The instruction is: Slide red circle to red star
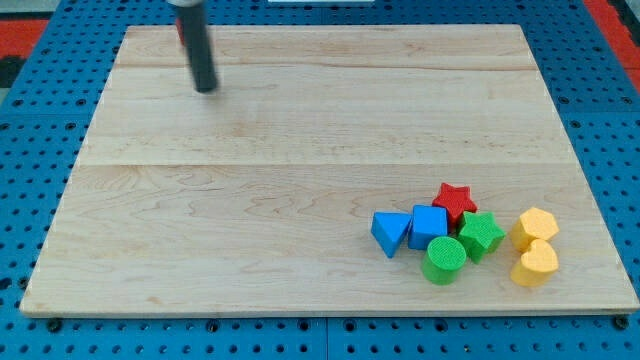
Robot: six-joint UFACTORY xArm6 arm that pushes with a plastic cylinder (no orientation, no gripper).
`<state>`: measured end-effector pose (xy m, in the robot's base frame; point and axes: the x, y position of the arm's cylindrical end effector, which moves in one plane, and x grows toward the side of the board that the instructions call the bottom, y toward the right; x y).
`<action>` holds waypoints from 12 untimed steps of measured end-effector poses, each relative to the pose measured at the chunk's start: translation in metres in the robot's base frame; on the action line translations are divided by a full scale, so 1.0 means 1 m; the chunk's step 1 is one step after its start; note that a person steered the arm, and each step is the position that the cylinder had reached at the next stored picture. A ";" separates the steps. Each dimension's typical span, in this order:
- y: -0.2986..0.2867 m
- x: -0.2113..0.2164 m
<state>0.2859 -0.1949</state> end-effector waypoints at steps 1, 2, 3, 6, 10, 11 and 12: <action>-0.069 -0.065; -0.071 -0.095; -0.013 -0.094; 0.178 -0.088; 0.370 -0.020; 0.357 -0.063; 0.333 -0.024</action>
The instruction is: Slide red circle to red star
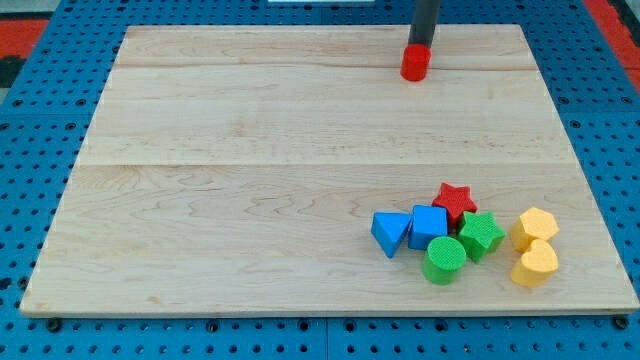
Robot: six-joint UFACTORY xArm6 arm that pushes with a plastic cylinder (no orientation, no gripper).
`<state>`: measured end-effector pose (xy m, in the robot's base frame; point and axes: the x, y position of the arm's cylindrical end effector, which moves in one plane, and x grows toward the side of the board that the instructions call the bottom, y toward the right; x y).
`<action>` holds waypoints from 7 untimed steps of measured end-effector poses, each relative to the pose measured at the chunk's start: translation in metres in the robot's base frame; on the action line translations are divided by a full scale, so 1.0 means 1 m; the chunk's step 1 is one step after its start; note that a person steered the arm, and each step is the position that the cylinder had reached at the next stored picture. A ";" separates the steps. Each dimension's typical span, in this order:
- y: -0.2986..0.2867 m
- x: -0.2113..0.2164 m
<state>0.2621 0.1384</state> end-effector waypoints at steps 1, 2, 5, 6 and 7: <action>0.010 0.072; 0.009 0.065; -0.029 0.144; -0.037 0.154; -0.075 0.141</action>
<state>0.4032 0.0637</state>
